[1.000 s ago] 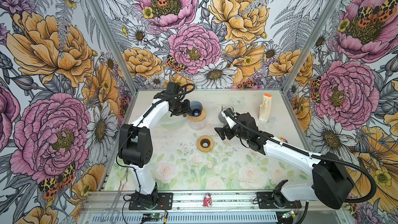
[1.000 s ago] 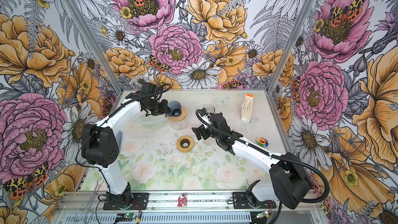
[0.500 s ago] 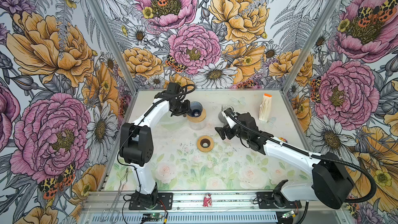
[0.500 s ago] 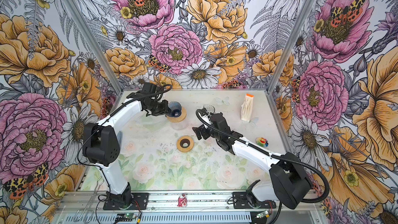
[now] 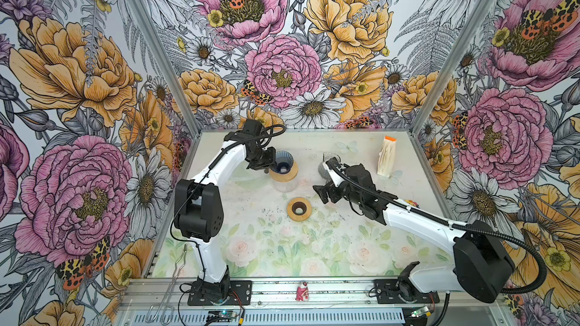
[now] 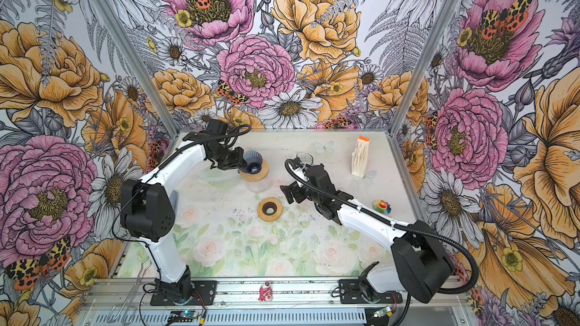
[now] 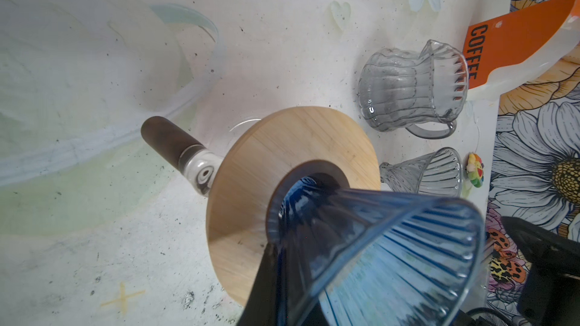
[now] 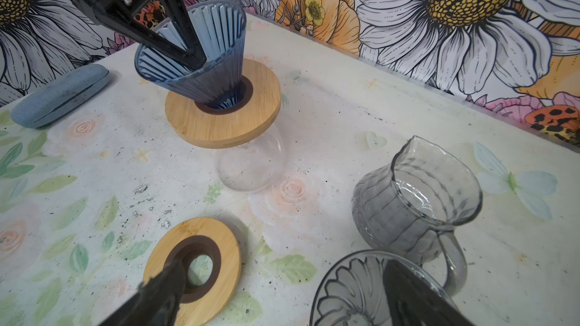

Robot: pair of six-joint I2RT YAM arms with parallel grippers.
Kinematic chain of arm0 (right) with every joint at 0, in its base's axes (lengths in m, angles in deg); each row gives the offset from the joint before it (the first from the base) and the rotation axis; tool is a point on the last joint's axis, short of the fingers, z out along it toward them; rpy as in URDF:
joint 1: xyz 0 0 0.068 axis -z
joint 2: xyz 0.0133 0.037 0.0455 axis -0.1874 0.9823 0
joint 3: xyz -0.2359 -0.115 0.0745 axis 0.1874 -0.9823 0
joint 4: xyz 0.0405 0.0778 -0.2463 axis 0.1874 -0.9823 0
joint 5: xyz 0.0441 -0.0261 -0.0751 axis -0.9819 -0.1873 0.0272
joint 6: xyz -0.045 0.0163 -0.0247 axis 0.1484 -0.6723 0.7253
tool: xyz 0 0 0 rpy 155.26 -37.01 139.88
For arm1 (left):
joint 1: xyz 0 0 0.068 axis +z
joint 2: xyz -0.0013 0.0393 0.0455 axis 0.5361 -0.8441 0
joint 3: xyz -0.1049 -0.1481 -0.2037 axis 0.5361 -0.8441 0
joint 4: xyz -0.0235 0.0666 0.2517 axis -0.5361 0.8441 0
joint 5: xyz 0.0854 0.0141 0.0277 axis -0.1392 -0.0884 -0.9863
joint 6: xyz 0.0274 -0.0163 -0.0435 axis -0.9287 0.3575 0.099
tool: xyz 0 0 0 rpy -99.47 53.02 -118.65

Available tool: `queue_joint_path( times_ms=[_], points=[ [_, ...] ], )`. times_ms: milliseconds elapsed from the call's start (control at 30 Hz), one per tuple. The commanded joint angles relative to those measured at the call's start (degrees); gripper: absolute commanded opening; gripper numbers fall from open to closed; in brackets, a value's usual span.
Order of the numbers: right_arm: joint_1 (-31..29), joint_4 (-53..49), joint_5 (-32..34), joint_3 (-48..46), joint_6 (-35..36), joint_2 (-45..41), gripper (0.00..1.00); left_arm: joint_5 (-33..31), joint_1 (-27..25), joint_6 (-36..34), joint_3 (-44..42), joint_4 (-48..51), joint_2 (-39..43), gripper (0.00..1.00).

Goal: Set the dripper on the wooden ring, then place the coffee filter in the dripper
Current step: 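Lower the blue dripper into the bamboo stand's ring with the left gripper, then move the right gripper over and pinch the blue dripper's rim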

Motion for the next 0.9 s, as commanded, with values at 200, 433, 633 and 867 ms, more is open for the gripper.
queue_joint_path(
  times_ms=[200,433,633,867],
  points=[
    [0.3,0.4,-1.6,1.6,0.0,2.2,0.99,-5.8,2.5,-3.3,-1.8,8.1,4.4,0.08],
    [0.3,-2.3,-4.8,5.0,-0.9,4.5,0.99,-5.5,3.9,-4.2,-4.3,9.0,7.4,0.08],
    [0.3,-5.5,-8.5,9.7,-2.3,6.8,0.99,-3.7,3.8,-5.1,-7.1,9.0,8.4,0.08],
    [-0.1,-9.1,-9.9,17.1,-5.7,10.3,1.00,-3.6,4.2,-6.6,-8.5,10.8,9.7,0.11]
  ],
)
